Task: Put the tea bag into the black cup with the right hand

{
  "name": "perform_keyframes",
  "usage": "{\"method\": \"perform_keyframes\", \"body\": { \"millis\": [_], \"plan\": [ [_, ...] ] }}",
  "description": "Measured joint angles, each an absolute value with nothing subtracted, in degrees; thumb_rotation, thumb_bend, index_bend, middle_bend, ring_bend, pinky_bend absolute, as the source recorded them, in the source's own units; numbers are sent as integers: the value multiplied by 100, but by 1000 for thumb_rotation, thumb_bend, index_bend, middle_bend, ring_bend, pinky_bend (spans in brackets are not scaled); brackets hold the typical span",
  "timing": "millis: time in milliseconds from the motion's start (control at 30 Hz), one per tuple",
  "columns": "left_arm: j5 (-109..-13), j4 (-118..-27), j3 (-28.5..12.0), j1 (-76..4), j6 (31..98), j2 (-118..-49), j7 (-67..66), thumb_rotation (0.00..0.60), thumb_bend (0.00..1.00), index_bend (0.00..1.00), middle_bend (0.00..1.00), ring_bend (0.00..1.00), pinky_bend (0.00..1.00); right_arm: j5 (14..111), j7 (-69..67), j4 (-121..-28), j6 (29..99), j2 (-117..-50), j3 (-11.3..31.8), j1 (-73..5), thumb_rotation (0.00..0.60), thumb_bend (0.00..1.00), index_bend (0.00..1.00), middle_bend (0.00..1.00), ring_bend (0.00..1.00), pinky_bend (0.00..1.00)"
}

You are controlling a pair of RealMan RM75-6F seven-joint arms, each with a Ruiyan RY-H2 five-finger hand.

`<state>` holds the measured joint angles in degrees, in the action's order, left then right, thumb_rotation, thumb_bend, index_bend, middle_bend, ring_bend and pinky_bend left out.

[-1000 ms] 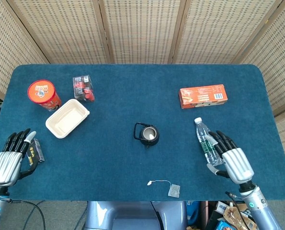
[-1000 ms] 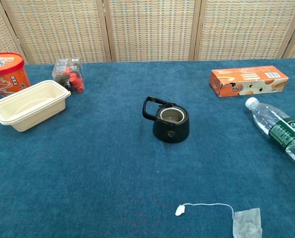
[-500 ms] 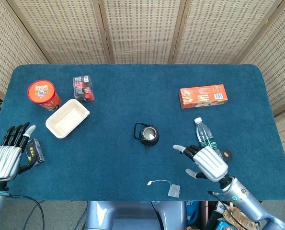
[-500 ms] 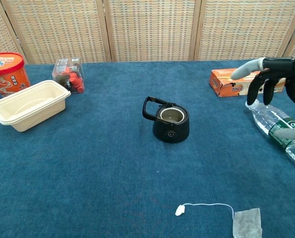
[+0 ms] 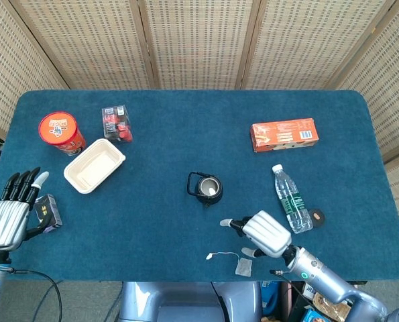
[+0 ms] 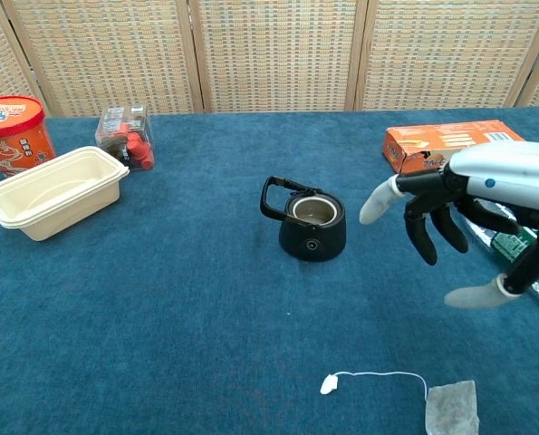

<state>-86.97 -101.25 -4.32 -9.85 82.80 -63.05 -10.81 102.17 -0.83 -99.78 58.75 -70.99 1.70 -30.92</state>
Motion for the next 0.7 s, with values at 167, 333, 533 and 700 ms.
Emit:
{"method": "perform_keyframes", "body": {
  "millis": [167, 333, 533, 700],
  "plan": [
    [-8671, -10102, -438, -1011, 8245, -6317, -1070, 600, 377, 0, 0, 0, 0, 10054, 138, -9948, 5568, -7243, 157, -3237, 600, 353, 353, 690, 707, 913],
    [-8639, -10072, -441, -1027, 8223, -6337, -1064, 600, 378, 0, 0, 0, 0, 9920, 390, -9963, 5387, -7369, 142, -3335, 600, 353, 402, 738, 751, 949],
    [-8605, -10019, -435, -1034, 8206, -6366, -1035, 600, 377, 0, 0, 0, 0, 9729, 676, -9958, 5180, -7548, 136, -3442, 600, 353, 419, 772, 784, 965],
    [-8586, -9969, -433, -1042, 8197, -6396, -998, 600, 377, 0, 0, 0, 0, 9561, 958, -9917, 5003, -7713, 137, -3530, 600, 353, 428, 793, 805, 987]
  ]
}}
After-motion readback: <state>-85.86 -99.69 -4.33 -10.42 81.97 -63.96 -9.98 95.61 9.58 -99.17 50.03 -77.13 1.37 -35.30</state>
